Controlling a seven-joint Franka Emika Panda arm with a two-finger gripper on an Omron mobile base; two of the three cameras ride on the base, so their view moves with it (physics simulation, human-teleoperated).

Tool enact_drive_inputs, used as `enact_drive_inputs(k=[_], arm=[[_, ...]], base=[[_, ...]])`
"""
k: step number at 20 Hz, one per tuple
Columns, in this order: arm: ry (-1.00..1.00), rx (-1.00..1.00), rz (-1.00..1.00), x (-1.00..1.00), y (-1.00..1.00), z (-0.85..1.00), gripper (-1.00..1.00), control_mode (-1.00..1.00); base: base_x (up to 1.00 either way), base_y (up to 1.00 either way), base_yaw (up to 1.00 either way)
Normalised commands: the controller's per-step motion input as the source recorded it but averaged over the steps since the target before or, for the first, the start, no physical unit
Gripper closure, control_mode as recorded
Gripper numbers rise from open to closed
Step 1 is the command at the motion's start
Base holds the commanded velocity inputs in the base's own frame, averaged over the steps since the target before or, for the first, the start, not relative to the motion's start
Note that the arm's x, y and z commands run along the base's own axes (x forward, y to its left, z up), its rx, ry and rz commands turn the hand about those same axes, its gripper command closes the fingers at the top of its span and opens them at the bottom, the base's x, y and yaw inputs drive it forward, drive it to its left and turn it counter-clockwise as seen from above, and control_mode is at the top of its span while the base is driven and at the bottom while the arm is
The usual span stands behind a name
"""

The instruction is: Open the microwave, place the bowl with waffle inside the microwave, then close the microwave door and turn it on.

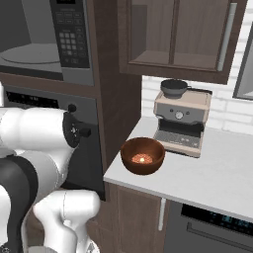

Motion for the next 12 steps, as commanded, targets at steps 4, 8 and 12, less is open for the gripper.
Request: enact_drive_inputs(k=[4, 8, 12], arm=[[0.0, -0.19, -0.08, 0.0, -1.0, -0.77, -1.0, -1.0], [0.02, -0.33, -0.19, 0.06, -0.84, -0.56, -1.0, -1.0], [0.13, -0.38, -0.24, 0.39, -0.47, -0.2, -1.0, -1.0]], base=[[0.0, 0.0, 0.0], [0.0, 0.0, 0.0], [0.0, 0.0, 0.0]])
